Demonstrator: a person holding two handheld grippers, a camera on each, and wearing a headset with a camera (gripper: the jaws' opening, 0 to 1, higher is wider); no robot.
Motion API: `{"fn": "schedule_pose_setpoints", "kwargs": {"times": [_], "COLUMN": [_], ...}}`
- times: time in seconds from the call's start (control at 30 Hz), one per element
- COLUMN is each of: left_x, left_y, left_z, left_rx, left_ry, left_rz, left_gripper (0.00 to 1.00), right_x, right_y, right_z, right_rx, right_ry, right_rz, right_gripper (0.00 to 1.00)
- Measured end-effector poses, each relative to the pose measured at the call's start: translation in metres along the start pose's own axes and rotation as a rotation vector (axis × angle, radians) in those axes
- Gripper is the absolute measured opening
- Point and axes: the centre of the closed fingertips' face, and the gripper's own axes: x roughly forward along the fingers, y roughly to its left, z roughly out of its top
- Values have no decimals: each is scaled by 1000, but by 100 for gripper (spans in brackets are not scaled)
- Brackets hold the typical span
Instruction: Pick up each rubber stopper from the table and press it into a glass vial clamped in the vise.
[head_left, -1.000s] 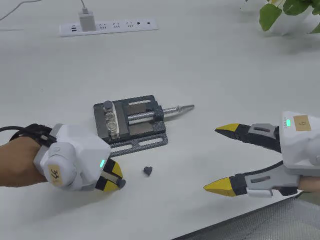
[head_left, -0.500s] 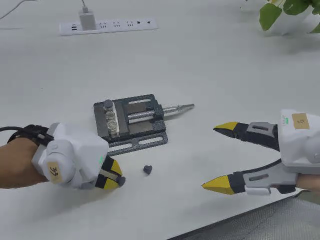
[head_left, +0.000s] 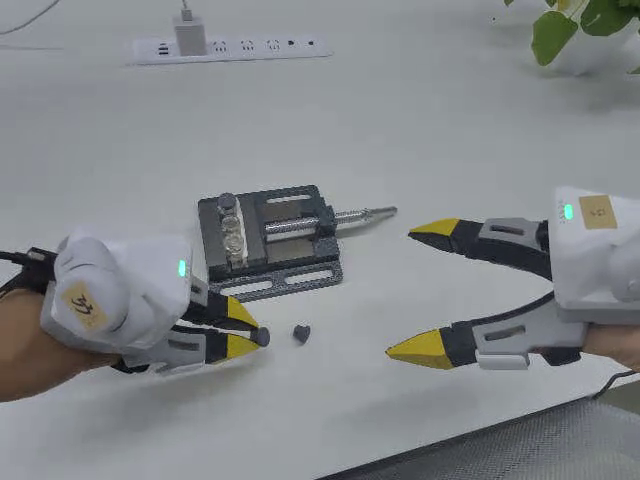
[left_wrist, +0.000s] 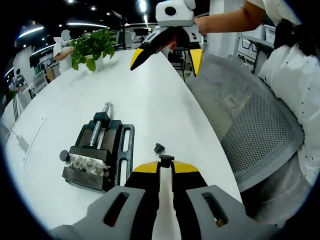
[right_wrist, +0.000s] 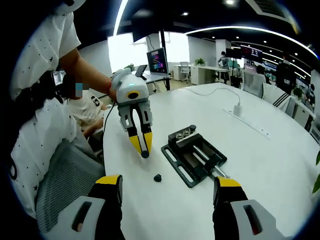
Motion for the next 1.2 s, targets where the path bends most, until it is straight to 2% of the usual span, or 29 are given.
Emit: {"fn": "schedule_pose_setpoints", "kwargs": {"times": [0.1,0.27,0.3,0.37,0.43,0.53,0.63,0.7,0.9,0.97,1.2], "left_x": [-10,-26,-30,-37,-41,-49,-54,-57,-65,-69,-75], "left_y": [3,4,4,3,2,-1,-3,-4,-4,-3,-1], "left_z": [14,34,41,47,53,62,70,75,86,88,89], "left_rx": [-79,-181,-191,-223,-228,-276,-295,-310,-309,-320,-333], "left_ry": [-66,-154,-183,-207,-225,-258,-286,-300,-334,-347,-370], "left_rz": [48,103,111,125,133,143,152,153,172,174,186], "left_gripper": [5,5,4,4,4,4,4,4,4,4,4], "right_x": [5,13,15,18,21,26,31,34,41,42,44], "right_y": [1,3,5,8,11,18,26,33,39,42,45], "right_z": [19,46,54,64,70,81,91,95,96,95,96], "right_rx": [-23,-62,-75,-90,-108,-155,-177,-194,-271,-273,-307], "right_ry": [-19,-37,-44,-46,-31,-2,9,31,93,112,151], "right_rz": [28,71,88,117,149,202,252,301,376,418,457], "right_gripper": [70,67,66,64,59,55,50,44,28,22,14]}}
